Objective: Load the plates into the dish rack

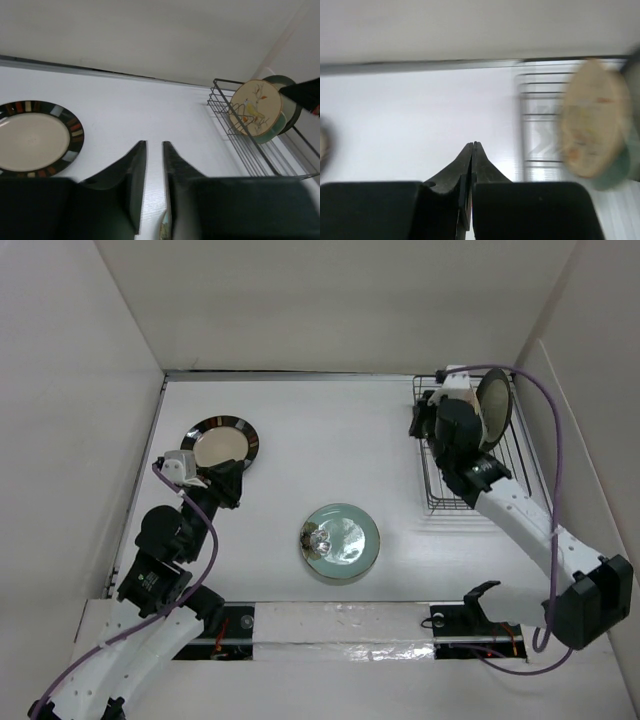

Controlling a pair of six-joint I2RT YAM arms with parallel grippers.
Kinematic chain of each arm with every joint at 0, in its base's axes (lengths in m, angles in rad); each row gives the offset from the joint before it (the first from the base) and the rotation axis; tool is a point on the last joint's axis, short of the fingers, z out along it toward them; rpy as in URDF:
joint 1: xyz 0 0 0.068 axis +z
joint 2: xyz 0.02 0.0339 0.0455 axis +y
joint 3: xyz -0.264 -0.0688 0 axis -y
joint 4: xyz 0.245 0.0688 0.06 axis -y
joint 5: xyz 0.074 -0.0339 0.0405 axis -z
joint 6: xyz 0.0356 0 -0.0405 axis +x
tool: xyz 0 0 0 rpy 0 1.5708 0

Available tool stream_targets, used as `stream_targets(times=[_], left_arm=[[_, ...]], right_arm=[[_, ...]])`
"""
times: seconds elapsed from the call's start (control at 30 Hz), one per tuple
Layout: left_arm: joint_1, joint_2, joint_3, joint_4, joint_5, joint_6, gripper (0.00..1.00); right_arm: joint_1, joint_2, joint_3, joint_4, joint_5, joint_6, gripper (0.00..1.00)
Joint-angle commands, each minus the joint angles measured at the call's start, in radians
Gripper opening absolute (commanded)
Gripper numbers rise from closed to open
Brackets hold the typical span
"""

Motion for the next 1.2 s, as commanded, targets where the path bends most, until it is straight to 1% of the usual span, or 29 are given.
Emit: stream_targets(times=[0.0,0.03,0.07,0.13,0.17,0.2,0.23,0.3,0.33,0.4,0.43,0.47,0.5,0.53,0.6,0.67,0.7,0.8,0.87,0.9,0.97,1.0,1.07,1.1,1.17], left_arm=[[0.003,0.016,-0.007,0.049,0.005,0.009,0.17],[0.003,0.02,-0.004,0.047,0.004,0.014,0.07],[0.003,0.037,-0.004,0.046,0.001,0.014,0.03],[0.003,0.05,0.002,0.032,0.002,0.014,0.0],[0.003,0.056,0.007,0.029,0.005,0.016,0.0],[0.003,0.056,0.009,0.029,0.008,0.016,0.0],[0.003,0.056,0.006,0.035,0.008,0.017,0.0],[0.003,0.057,0.003,0.038,0.002,0.019,0.02],[0.003,0.063,0.004,0.032,0.004,0.019,0.08],[0.003,0.065,0.007,0.03,0.014,0.019,0.15],[0.003,0.063,0.007,0.033,0.014,0.019,0.22],[0.003,0.062,0.004,0.041,0.011,0.022,0.25],[0.003,0.065,0.003,0.043,0.01,0.023,0.28],[0.003,0.068,0.003,0.041,0.01,0.023,0.31],[0.003,0.074,0.006,0.032,0.017,0.023,0.33],[0.003,0.066,0.003,0.043,0.017,0.025,0.34],[0.003,0.068,0.001,0.046,0.008,0.026,0.34],[0.003,0.085,0.003,0.038,0.002,0.028,0.35],[0.003,0.089,0.009,0.041,0.005,0.031,0.35],[0.003,0.089,0.007,0.043,-0.001,0.033,0.35],[0.003,0.089,0.006,0.038,-0.01,0.034,0.35],[0.003,0.088,0.006,0.037,-0.012,0.034,0.36],[0.003,0.08,0.004,0.044,-0.013,0.036,0.36],[0.003,0.079,0.004,0.049,-0.015,0.037,0.36],[0.003,0.088,0.006,0.046,-0.019,0.039,0.36]], right_arm=[[0.094,-0.034,-0.114,0.054,-0.416,0.112,0.0],[0.147,-0.033,-0.136,0.05,-0.463,0.125,0.0],[0.174,-0.03,-0.154,0.04,-0.499,0.145,0.0],[0.211,-0.01,-0.211,0.01,-0.566,0.178,0.0],[0.22,-0.001,-0.223,-0.01,-0.591,0.177,0.07],[0.22,0.01,-0.248,-0.03,-0.627,0.171,0.4],[0.22,0.024,-0.254,-0.042,-0.646,0.163,0.53],[0.2,0.073,-0.263,-0.062,-0.678,0.149,0.72],[0.188,0.113,-0.263,-0.066,-0.707,0.146,0.73],[0.166,0.156,-0.257,-0.056,-0.796,0.122,0.74],[0.156,0.177,-0.251,-0.055,-0.807,0.116,0.74],[0.156,0.202,-0.248,-0.053,-0.827,0.111,0.74],[0.145,0.257,-0.243,-0.058,-0.883,0.111,0.76],[0.145,0.283,-0.236,-0.061,-0.892,0.114,0.76],[0.145,0.331,-0.228,-0.056,-0.875,0.113,0.77],[0.145,0.343,-0.242,-0.047,-0.858,0.117,0.77],[0.136,0.346,-0.254,-0.009,-0.847,0.134,0.78],[0.108,0.392,-0.285,0.023,-0.896,0.155,0.78],[0.108,0.415,-0.297,0.023,-0.886,0.16,0.76],[0.108,0.417,-0.309,0.072,-0.916,0.177,0.73],[0.108,0.435,-0.341,0.088,-0.957,0.194,0.66],[0.117,0.444,-0.346,0.085,-1.0,0.194,0.57],[0.129,0.46,-0.363,0.082,-1.014,0.195,0.49],[0.145,0.475,-0.373,0.106,-1.043,0.209,0.4],[0.16,0.501,-0.39,0.126,-1.085,0.228,0.37]])
